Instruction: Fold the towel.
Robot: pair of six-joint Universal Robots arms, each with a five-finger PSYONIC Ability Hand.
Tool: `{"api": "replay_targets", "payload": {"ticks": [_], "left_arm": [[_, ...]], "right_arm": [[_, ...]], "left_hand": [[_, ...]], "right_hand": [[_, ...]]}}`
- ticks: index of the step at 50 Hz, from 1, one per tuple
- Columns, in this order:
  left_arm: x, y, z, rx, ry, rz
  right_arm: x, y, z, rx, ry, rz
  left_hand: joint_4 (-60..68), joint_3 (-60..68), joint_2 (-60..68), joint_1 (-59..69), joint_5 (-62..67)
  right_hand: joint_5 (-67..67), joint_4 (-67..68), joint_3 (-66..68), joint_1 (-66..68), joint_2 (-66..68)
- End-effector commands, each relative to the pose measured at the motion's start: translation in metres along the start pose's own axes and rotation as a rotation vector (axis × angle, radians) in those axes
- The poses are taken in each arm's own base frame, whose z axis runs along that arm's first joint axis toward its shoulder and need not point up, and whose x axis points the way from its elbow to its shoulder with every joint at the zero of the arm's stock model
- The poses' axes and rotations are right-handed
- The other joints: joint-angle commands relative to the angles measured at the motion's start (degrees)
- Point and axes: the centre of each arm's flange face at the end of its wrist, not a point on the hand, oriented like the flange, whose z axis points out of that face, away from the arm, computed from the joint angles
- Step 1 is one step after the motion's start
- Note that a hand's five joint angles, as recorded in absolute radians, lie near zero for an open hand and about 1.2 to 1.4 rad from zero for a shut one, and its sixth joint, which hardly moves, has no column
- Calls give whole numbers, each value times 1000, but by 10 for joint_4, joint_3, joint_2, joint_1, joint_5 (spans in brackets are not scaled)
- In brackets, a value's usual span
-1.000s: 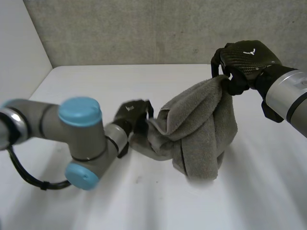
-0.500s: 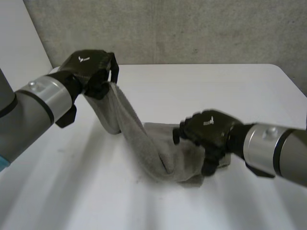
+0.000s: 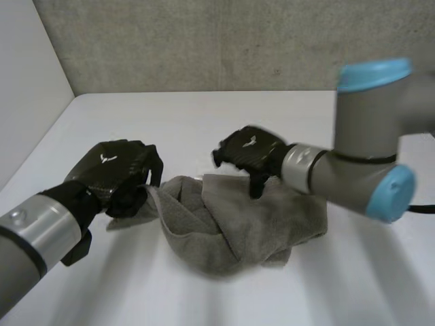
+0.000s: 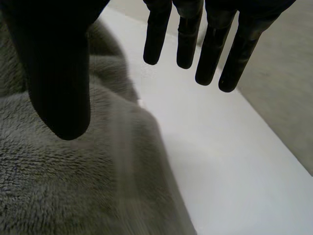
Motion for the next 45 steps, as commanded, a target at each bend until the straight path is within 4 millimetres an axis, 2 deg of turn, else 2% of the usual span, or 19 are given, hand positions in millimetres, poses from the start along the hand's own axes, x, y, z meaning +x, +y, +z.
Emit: {"api": "replay_targets", "payload": {"ticks": [1,3,7,12,13,18,20,21,23,25,26,28,33,37,39,40,42,43,45], "left_arm": [[1,4,-10,31,-11,9],[-2,10,-10,14,-25,1],[-10,13,-8,9,-52,6],[-30,13,2,39,-116,55],[-35,10,5,60,-131,76],[-51,-10,22,170,-163,152],[-55,-23,31,229,-172,178],[-61,-41,40,299,-190,205],[-68,-61,49,370,-205,229],[-81,-110,66,531,-241,272],[-81,-111,66,532,-241,272],[-92,-158,75,668,-315,288],[-77,-199,77,795,-366,262],[-64,-184,87,729,-336,238],[-61,-145,99,580,-307,220],[-61,-145,99,579,-307,220],[-56,-96,109,421,-277,201],[-56,-96,109,420,-277,201],[-53,-45,116,270,-251,182]], "right_arm": [[-45,20,20,-9,-151,-142],[-64,24,23,-9,-201,-201],[-72,28,25,-13,-214,-258],[-70,33,31,-13,-183,-330],[-63,29,34,-5,-130,-354],[-19,-8,40,98,157,-401],[16,-54,26,266,361,-353],[16,-54,26,267,362,-353],[55,-100,-1,479,559,-268],[76,-115,-18,564,659,-223],[76,-115,-18,565,660,-223],[109,-138,-58,698,851,-150],[119,-138,-87,707,918,-148],[106,-118,-78,621,813,-150],[90,-87,-66,495,692,-120],[90,-87,-66,494,691,-120],[74,-57,-56,374,594,-72],[74,-57,-56,374,593,-72],[54,-15,-40,213,488,-10]], "left_hand": [[103,104,104,122,110],[103,104,104,122,110],[103,104,104,122,110],[103,104,104,122,110],[103,104,104,122,110],[103,104,104,122,110],[103,104,104,122,110],[103,104,104,122,110],[103,104,104,122,110],[103,104,104,122,110],[103,104,104,122,110],[103,104,104,122,110],[103,104,104,122,110],[103,104,104,122,110],[103,104,104,122,110],[103,104,104,122,110],[103,104,104,122,110],[103,104,104,122,110],[103,104,104,122,110]], "right_hand": [[36,33,31,7,27],[38,35,33,9,29],[90,87,85,61,81],[423,420,418,394,414],[557,554,552,528,548],[559,556,554,530,550],[559,556,554,530,550],[559,556,554,530,550],[559,556,554,530,550],[559,556,554,530,550],[559,556,554,530,550],[559,556,554,530,550],[559,556,554,530,550],[559,556,554,530,550],[559,556,554,530,550],[559,556,554,530,550],[559,556,554,530,550],[559,556,554,530,550],[559,556,554,530,550]]}}
